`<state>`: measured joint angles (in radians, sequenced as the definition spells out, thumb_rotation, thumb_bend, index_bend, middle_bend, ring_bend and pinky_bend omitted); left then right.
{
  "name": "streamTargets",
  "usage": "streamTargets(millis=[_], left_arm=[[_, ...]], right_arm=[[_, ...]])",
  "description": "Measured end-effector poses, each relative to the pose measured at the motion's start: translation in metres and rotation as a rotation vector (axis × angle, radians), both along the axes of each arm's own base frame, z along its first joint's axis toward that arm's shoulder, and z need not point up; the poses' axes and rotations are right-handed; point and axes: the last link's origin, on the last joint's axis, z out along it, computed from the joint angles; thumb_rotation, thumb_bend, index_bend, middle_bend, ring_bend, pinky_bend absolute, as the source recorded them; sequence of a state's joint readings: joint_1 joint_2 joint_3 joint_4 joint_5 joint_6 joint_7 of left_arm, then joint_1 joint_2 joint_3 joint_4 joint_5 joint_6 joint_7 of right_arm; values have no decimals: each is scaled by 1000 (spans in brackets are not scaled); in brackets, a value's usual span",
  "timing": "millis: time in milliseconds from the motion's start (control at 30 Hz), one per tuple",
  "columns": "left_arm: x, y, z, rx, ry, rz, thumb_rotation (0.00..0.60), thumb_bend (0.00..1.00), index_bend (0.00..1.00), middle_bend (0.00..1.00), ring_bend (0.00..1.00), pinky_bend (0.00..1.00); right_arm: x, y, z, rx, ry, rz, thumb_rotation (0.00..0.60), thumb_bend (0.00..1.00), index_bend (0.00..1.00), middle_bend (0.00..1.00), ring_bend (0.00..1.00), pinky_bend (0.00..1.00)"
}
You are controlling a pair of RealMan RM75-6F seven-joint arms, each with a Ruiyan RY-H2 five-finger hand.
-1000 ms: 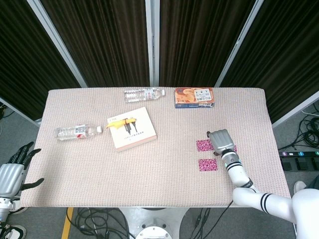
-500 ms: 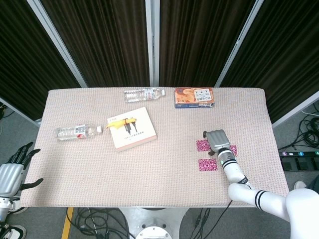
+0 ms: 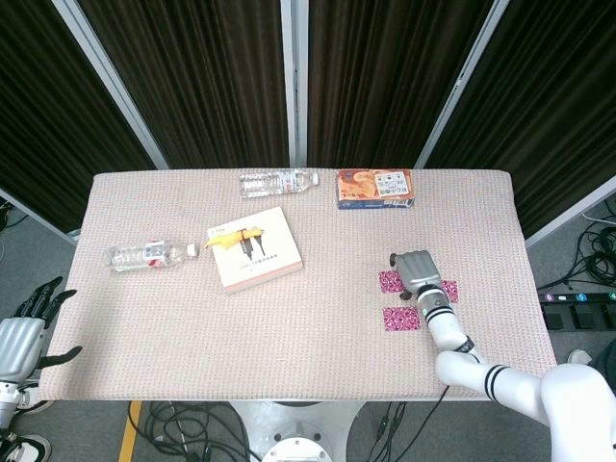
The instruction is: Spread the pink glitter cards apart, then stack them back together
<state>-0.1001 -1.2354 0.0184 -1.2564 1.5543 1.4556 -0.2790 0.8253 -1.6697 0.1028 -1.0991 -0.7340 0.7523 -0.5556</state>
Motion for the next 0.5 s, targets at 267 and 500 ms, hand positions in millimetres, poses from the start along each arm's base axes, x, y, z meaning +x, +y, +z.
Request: streamTargets(millis=[267, 500], left_arm=[[-3, 0, 0, -1, -1, 8, 600, 0, 208, 143, 88, 232], [-4, 0, -1, -4, -2, 11, 600, 0, 208, 143, 88, 232]], right_arm=[[0, -1, -4, 5, 5, -5, 600, 0, 325, 902, 949, 963], [-1, -1, -8, 6, 10, -11, 600, 0, 325, 902, 949, 963]])
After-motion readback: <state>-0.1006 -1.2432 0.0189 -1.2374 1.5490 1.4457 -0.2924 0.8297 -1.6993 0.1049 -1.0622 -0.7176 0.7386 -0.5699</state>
